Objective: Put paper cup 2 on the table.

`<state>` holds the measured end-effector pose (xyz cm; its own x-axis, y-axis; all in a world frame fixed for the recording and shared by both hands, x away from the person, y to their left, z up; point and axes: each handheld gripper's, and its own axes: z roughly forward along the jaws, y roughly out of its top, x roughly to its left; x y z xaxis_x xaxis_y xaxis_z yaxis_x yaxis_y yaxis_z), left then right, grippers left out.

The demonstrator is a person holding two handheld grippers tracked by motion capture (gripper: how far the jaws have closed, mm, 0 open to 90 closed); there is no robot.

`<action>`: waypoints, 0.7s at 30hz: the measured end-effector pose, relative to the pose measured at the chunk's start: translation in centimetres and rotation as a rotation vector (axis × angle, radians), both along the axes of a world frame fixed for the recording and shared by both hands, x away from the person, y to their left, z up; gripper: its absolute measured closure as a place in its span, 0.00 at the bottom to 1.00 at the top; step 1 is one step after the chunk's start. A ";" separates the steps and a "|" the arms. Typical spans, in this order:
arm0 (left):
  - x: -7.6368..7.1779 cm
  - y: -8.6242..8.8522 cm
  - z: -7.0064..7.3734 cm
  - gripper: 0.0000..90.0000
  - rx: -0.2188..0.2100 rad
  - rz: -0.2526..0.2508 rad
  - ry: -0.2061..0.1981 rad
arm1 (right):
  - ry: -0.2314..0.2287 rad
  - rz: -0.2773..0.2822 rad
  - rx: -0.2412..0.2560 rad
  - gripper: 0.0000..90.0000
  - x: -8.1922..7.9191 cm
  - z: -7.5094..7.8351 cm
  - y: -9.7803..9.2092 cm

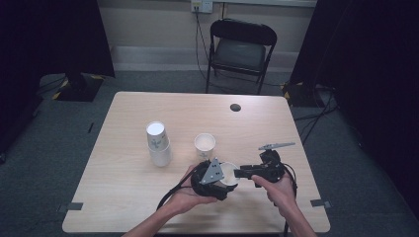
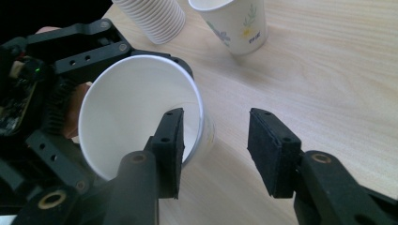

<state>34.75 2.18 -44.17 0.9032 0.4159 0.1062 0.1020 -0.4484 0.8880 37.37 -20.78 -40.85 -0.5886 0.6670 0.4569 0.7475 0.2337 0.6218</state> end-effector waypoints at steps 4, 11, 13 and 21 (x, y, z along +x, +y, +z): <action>0.2 0.2 -0.2 0.30 -0.010 0.024 0.023 | -0.017 0.002 0.014 0.58 0.0 0.2 -0.1; 0.9 0.7 0.1 0.30 -0.083 0.065 0.093 | -0.072 0.009 0.035 0.55 -0.2 0.9 -0.6; 1.2 0.8 0.1 0.30 -0.095 0.083 0.100 | -0.086 0.001 0.045 0.54 -0.3 1.1 -0.9; 2.4 1.3 0.4 0.30 -0.132 0.138 0.111 | -0.147 -0.037 0.064 0.49 -0.7 1.5 -2.2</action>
